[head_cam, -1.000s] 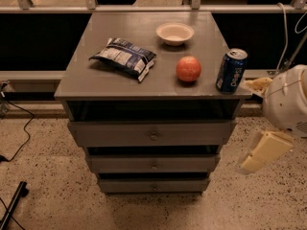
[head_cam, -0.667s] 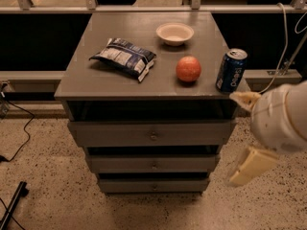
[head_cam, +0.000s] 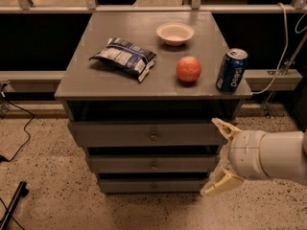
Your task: Open top drawer
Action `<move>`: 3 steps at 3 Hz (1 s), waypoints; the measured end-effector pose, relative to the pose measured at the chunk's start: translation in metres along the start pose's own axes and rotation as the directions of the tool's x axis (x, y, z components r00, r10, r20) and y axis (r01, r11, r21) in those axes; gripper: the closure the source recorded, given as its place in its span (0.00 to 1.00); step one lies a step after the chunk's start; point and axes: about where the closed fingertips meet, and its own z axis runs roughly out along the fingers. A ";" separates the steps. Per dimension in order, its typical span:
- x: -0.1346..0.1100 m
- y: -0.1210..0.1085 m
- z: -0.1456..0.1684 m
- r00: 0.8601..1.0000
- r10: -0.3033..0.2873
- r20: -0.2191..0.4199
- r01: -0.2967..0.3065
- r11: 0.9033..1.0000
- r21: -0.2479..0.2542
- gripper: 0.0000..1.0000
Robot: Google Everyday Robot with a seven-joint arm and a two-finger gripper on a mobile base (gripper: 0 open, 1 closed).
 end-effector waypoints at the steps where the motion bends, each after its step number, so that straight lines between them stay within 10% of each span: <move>1: 0.004 -0.015 0.012 0.998 -0.060 0.037 0.057 0.996 0.067 0.00; 3: -0.004 -0.004 0.056 0.983 -0.178 0.042 0.180 0.982 -0.052 0.00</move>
Offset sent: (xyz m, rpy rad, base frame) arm 0.0213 0.0306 -0.0297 -0.1034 -0.0011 0.1483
